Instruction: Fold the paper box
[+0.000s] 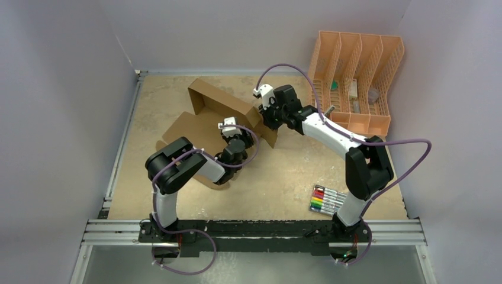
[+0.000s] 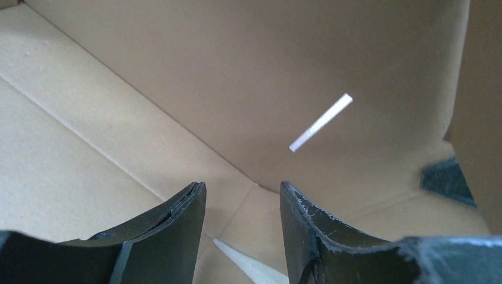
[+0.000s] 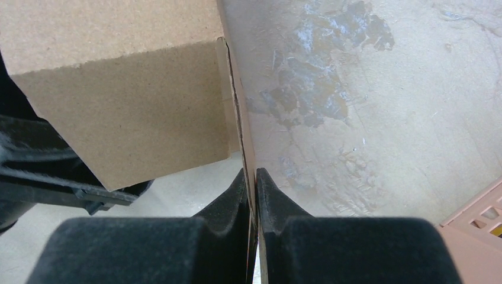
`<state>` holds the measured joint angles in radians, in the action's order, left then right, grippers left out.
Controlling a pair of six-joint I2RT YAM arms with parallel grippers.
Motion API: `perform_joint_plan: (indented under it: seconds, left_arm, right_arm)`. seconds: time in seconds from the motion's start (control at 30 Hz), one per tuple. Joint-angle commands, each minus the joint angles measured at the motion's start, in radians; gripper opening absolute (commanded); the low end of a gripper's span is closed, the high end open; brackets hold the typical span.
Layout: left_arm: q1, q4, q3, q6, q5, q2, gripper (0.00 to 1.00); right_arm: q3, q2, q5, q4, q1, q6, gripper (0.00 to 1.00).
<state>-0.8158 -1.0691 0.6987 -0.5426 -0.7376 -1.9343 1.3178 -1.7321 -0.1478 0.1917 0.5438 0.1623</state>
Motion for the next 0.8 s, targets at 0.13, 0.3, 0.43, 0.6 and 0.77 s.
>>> perform_joint_plan:
  seconds: [0.13,0.3,0.43,0.6,0.77]
  left_arm:
    - [0.029,0.009,-0.017,-0.044,0.017,0.089,0.51]
    - [0.029,0.120,-0.088,0.040,0.116,0.262,0.62]
    - [0.030,0.242,-0.141,0.157,0.219,0.362,0.66]
    - [0.020,0.119,-0.193,0.311,0.333,0.322,0.73]
    - [-0.006,-0.025,-0.162,0.496,0.370,0.175,0.76]
  right_arm:
    - [0.022,-0.004,0.007,0.026,0.011,0.026,0.09]
    - [0.027,-0.013,0.022,0.025,0.011,0.035,0.09]
    - [0.031,-0.019,-0.010,0.031,0.011,0.020,0.09]
    - [0.048,-0.034,-0.002,0.009,0.010,0.020,0.08]
    - [0.053,-0.044,-0.006,0.006,0.012,0.015,0.08]
